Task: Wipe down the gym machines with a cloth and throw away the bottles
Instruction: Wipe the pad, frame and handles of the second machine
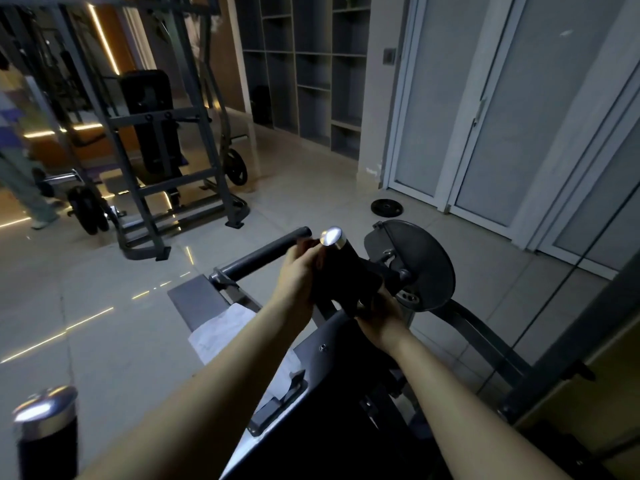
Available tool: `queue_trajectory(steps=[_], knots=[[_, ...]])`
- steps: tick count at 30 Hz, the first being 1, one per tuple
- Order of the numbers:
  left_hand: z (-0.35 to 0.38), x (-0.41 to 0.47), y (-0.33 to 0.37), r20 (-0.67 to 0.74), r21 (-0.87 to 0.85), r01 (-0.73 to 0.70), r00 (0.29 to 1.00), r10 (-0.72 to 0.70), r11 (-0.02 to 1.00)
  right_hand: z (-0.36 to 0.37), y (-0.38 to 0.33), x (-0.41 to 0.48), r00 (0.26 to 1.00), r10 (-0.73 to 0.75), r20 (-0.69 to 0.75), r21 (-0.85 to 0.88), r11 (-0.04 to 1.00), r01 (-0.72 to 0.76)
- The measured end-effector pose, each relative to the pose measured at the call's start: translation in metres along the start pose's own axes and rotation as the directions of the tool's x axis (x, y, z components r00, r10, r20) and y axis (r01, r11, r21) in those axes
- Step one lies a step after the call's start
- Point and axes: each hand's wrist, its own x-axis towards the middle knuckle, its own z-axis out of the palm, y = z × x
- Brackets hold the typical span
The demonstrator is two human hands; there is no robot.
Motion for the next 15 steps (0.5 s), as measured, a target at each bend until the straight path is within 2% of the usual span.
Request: queue_trajectory(steps=[4,7,9,11,13,15], knots=[[-0.007,0.006,0.002,-0.208,-0.159,-0.129,0.973,0.095,0.979,-0.008,-0.003,-0.003,0.999,-0.042,-0.023,0.021,0.999,0.043],[0.003,0.005,0.022,-0.117,-0.377,-0.045,0.993,0.001,0.925,-0.007,-0.001,-0.002,1.000,-0.028,-0.010,0.053,0.998,0.029],[0.010,0.002,0.026,-0.056,-0.214,0.030,0.998,-0.043,0.976,-0.008,-0.004,-0.005,0.999,-0.044,0.002,0.052,0.998,0.044],[0.009,0.001,0.024,-0.068,0.048,0.017,0.998,-0.014,0.999,-0.011,-0.006,-0.003,0.999,-0.030,0.027,0.056,0.998,0.029],[0.004,-0.003,0.024,-0.095,0.275,-0.126,0.983,0.157,0.953,-0.016,-0.006,0.000,0.995,-0.028,0.095,0.075,0.997,0.020],[-0.003,-0.003,0.026,-0.060,0.461,-0.241,0.952,0.301,0.854,-0.017,-0.007,0.001,0.993,-0.021,0.113,0.120,0.993,0.008]])
